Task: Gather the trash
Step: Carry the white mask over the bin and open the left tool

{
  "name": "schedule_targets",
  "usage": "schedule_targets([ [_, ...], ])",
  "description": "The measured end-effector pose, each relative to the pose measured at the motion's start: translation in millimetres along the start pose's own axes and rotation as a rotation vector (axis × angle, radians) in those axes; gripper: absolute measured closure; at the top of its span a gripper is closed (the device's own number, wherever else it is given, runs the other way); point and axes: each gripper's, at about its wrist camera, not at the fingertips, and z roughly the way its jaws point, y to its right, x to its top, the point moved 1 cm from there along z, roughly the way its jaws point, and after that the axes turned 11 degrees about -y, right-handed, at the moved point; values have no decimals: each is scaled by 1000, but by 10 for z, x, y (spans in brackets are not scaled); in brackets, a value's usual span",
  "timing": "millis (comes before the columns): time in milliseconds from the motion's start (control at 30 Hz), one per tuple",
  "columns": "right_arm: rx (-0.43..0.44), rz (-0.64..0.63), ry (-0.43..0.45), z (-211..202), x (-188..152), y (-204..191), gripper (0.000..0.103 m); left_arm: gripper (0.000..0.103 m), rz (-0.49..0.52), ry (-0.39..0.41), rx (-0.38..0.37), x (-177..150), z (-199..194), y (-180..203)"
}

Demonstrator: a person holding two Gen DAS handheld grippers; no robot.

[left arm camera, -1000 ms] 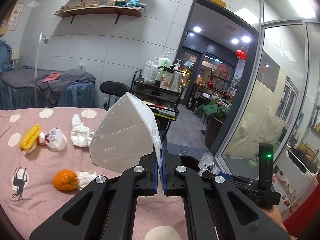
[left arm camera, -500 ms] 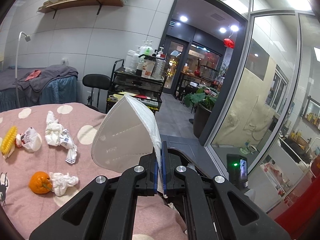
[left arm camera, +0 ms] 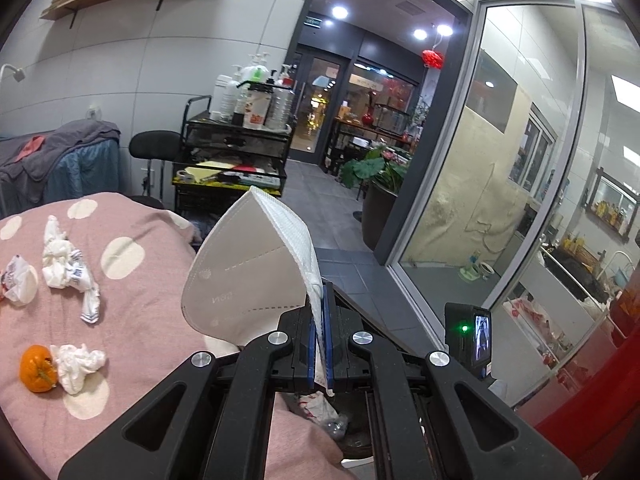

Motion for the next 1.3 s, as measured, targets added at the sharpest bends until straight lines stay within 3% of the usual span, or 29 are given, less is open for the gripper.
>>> schedule_targets([
  [367,-51,40,86,-350,5,167,24,99,37,-105,-71,79,489,255],
  [833,-110,121,129,-572,50,554,24,98,94,-292,-25,-42,1145,361],
  [900,-114,134,133,-585,60,602,22,89,104,-325,-1,-79,1222,363],
  [933,-114,140,135,-596,61,617,20,68,109,-336,11,-103,1250,362],
  [967,-111,148,136,-602,66,638,20,39,110,-335,24,-129,1266,362],
  [1000,-107,153,135,-610,67,660,20,30,106,-322,32,-148,1255,356],
  [1133,-103,169,130,-601,89,710,20,17,99,-339,31,-205,1285,337],
  [1300,-82,177,130,-588,105,710,19,10,88,-318,35,-251,1182,288],
])
